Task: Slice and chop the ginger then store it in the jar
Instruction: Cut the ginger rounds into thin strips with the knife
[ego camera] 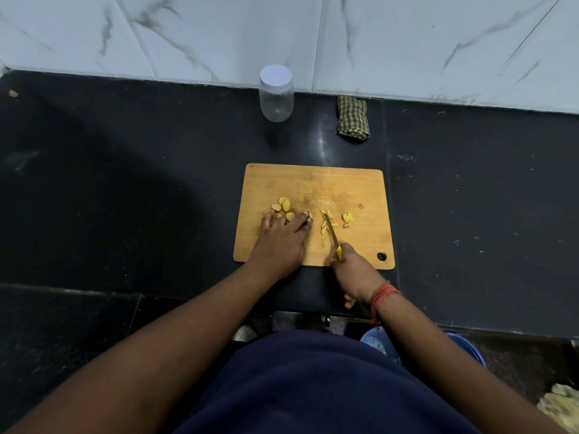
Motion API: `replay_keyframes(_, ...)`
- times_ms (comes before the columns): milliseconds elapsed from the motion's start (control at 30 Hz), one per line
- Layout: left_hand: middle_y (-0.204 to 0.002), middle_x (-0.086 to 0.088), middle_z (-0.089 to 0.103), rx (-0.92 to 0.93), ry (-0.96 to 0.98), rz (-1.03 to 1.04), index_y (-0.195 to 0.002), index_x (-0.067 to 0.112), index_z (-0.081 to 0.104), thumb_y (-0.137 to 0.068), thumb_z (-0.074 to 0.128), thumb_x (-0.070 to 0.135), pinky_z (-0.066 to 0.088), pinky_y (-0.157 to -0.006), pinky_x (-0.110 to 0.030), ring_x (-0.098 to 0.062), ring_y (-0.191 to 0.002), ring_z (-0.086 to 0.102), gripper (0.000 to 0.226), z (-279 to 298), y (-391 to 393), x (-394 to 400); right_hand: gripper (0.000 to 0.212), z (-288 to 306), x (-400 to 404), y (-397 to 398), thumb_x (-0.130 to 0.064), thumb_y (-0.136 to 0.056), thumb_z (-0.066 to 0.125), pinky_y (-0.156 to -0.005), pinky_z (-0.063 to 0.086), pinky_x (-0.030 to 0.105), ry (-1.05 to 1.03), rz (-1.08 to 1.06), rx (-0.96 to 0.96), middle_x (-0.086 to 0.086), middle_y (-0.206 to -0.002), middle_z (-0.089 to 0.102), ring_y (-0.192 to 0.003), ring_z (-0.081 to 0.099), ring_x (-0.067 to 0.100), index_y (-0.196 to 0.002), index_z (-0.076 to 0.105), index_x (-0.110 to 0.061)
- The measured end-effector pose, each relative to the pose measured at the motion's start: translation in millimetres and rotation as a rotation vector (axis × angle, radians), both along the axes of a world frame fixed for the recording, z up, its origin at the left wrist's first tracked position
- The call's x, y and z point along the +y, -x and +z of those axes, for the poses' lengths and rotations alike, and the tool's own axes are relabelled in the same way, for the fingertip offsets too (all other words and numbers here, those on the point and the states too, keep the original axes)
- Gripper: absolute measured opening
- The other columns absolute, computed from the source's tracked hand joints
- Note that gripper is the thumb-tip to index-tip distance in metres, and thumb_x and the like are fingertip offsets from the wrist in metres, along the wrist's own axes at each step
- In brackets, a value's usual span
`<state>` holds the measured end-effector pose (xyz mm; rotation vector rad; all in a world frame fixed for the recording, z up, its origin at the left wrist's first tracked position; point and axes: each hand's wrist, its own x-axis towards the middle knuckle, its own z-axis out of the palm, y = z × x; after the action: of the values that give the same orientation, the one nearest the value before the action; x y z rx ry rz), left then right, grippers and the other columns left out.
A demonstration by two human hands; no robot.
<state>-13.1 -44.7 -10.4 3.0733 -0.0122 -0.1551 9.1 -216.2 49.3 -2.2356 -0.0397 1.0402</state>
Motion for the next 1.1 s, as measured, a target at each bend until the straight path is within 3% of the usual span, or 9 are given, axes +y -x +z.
replay_keyframes(167,-0.158,0.003,0.036,-0.025,-0.003,-0.009,-0.149,0.021,0.043,-0.099,0.037,0.033,0.018,-0.116,-0.056,-0.028,-0.123,0.049,0.052,-3,2,1,0.022,-1,7,3,-0.025,-0.103,0.037,-0.035,0.047,0.03,-0.014,0.083,0.03,0.015,-0.08,0.052,-0.038,0.048,0.021,-0.123,0.037,-0.014)
replay_keyframes(300,-0.157,0.003,0.038,-0.047,0.002,-0.013,-0.148,0.021,0.043,-0.099,0.038,0.032,0.019,-0.116,-0.057,-0.029,-0.122,0.05,0.051,-4,3,2,0.024,-1,3,-6,-0.023,-0.102,0.036,-0.034,0.044,0.027,0.007,0.024,0.027,0.015,-0.081,0.055,-0.037,0.048,0.021,-0.126,0.037,-0.018)
replay_keyframes(467,-0.155,0.003,0.041,-0.069,0.006,-0.014,-0.147,0.021,0.046,-0.097,0.041,0.032,0.022,-0.115,-0.057,-0.028,-0.119,0.053,0.051,-7,2,2,0.013,2,1,-6,-0.023,-0.103,0.037,-0.033,0.043,0.026,-0.011,0.073,0.028,0.014,-0.08,0.054,-0.034,0.047,0.019,-0.113,0.04,-0.016)
replay_keyframes(1100,-0.149,0.002,0.048,-0.168,0.045,-0.037,-0.141,0.019,0.052,-0.093,0.047,0.03,0.027,-0.113,-0.056,-0.025,-0.111,0.056,0.049,-14,4,4,0.018,2,-4,-13,-0.024,-0.103,0.035,-0.034,0.045,0.028,0.032,0.052,0.002,0.017,-0.082,0.057,-0.036,0.051,0.022,-0.117,0.039,-0.014)
